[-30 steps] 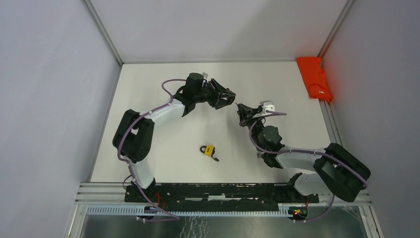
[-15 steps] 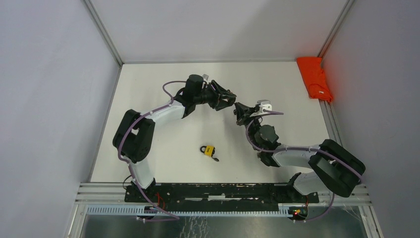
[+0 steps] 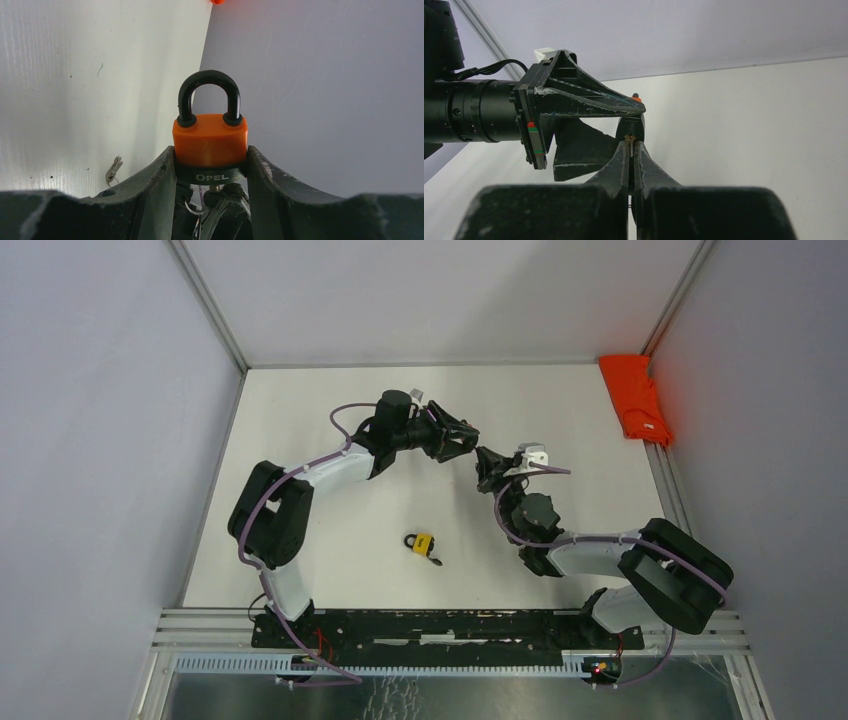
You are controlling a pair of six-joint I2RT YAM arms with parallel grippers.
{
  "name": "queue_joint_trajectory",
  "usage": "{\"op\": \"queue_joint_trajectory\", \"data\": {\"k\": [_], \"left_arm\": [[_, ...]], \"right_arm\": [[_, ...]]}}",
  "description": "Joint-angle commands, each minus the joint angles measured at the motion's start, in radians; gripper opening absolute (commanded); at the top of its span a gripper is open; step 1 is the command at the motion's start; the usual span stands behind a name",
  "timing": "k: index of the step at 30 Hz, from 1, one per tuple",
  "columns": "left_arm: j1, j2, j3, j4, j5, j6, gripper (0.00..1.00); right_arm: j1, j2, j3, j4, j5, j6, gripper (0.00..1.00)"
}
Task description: Unlock with the key
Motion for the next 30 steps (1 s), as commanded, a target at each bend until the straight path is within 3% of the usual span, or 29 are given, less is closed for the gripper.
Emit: {"op": "queue_joint_trajectory", "data": {"k": [1, 30], "left_arm": [[-0.005, -0.045, 0.015, 0.083, 0.040, -0.039, 0.02], [-0.007, -0.054, -0.008, 0.098, 0.049, -0.031, 0.02]], "right_arm": [[0.006, -0.003, 0.021, 0.067, 0.034, -0.037, 0.00], [0.020, -0.003, 0.020, 0.088, 0.033, -0.025, 0.00]]}}
